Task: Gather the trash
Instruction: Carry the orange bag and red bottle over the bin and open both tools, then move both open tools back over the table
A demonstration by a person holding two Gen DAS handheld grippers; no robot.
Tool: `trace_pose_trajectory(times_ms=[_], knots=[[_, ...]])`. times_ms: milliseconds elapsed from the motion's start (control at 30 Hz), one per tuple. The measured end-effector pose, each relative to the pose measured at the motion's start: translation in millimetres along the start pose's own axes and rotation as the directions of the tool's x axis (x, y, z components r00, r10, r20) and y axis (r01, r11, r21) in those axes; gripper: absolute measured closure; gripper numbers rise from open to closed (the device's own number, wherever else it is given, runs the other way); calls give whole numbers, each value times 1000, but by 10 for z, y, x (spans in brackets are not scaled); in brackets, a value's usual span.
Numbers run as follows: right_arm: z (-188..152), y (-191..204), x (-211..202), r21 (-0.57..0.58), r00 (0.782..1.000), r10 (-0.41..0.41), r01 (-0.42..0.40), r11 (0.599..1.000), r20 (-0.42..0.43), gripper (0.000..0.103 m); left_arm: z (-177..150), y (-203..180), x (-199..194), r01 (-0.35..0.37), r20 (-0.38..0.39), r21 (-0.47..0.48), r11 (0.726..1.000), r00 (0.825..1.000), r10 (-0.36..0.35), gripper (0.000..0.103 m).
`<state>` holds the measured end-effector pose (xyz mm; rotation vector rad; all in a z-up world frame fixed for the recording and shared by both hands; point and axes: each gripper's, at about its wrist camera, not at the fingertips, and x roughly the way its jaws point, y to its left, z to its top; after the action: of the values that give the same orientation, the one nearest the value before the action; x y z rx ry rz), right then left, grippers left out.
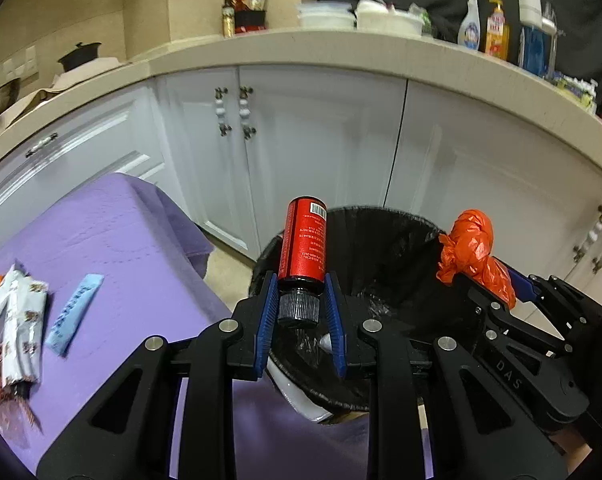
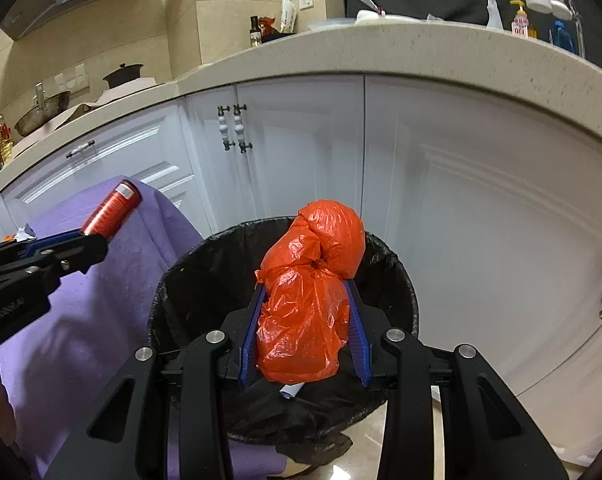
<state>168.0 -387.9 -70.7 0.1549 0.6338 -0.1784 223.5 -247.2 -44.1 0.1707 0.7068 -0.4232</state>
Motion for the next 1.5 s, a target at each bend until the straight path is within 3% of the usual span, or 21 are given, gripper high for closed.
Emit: trace_pose_trajectory(times_ms=[100,133,167,200,533,800,1100,1500], knots=[[-20,-30,58,17,1000,-5,5,1000,1,44,-11,-27,132,-10,-32,3,1000,999,10,75],[-25,-32,64,18,1000,-7,7,1000,0,44,-15,-23,156,-10,-44,-1,1000,999,10,71],[-27,-32,55,20,1000,-8,8,1000,2,44,-24,-17,152,-8,-43,-7,1000,999,8,60],[-30,-30,48,20,1000,-8,8,1000,5,44,-29,6,124,-9,-32,-18,1000,999,8,58],[25,87,-157,22,999,9,-10,1000,40,44,-104,254,-216,-53,-2,-53,997,999,53,51],[105,564,-298,-27,993,106,-104,994,59,44,-281,772,-745,-148,25,-140,979,988,153,51],[98,1355,-365,-128,970,240,-233,964,39,44,-588,1579,-1359,-306,31,-291,907,944,329,51],[40,2261,-323,-231,928,372,-370,900,-37,44,-1093,2423,-1913,-468,-38,-415,781,866,499,51]])
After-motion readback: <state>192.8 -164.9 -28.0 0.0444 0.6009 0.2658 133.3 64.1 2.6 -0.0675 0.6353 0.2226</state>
